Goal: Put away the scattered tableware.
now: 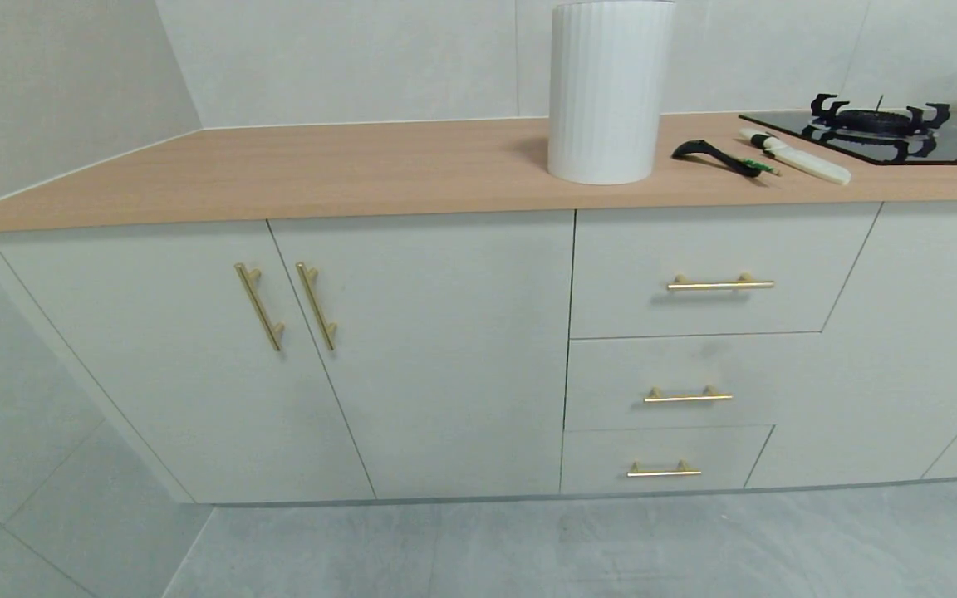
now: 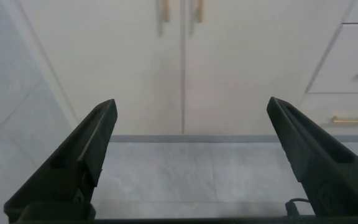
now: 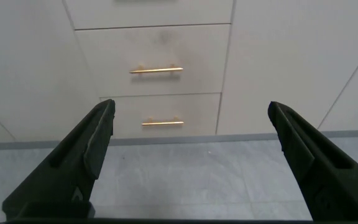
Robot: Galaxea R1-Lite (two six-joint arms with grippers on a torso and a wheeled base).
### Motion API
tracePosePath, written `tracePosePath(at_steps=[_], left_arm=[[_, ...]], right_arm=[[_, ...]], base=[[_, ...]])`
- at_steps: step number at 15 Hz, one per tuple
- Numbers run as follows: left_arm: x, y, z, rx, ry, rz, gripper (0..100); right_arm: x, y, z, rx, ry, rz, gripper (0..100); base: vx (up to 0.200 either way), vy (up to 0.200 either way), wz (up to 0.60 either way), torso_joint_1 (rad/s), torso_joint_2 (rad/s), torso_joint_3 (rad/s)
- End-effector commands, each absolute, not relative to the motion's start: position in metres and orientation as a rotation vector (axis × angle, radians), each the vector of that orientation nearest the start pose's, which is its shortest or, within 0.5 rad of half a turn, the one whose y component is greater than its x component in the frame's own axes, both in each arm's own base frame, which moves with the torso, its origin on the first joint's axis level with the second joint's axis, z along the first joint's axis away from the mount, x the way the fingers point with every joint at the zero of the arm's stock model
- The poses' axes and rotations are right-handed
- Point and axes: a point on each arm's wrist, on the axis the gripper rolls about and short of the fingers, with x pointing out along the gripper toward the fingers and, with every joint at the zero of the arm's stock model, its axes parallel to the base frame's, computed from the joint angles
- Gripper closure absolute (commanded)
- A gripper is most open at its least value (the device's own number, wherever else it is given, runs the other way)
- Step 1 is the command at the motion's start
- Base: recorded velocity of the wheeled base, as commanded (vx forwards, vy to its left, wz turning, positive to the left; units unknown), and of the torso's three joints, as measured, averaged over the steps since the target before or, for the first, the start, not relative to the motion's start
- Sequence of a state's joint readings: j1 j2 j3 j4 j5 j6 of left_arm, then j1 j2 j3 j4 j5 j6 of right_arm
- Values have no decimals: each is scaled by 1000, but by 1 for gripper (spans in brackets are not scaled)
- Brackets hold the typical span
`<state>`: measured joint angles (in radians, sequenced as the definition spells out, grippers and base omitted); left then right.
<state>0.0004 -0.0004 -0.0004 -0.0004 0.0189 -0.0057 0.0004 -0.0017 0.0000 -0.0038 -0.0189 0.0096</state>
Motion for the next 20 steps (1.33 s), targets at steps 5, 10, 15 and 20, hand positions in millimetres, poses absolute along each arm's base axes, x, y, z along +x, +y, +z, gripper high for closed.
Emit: tracePosePath(at_steps=[5, 10, 15, 20], left_arm=[[-23, 0, 75, -6, 0, 20, 0], [-23, 0, 75, -6, 0, 20, 0], [-23, 0, 75, -6, 0, 20, 0], [-23, 0, 75, -6, 0, 20, 0]], right_arm=[[-23, 0, 76, 11, -5, -18, 0], [-23, 0, 76, 11, -5, -18, 0], [-23, 0, 76, 11, -5, -18, 0], [-23, 0, 76, 9, -5, -17, 0]], base=[[0, 0, 0, 0, 0, 0], [40, 0, 0, 0, 0, 0], [160, 0, 0, 4, 2, 0], [0, 0, 0, 0, 0, 0]])
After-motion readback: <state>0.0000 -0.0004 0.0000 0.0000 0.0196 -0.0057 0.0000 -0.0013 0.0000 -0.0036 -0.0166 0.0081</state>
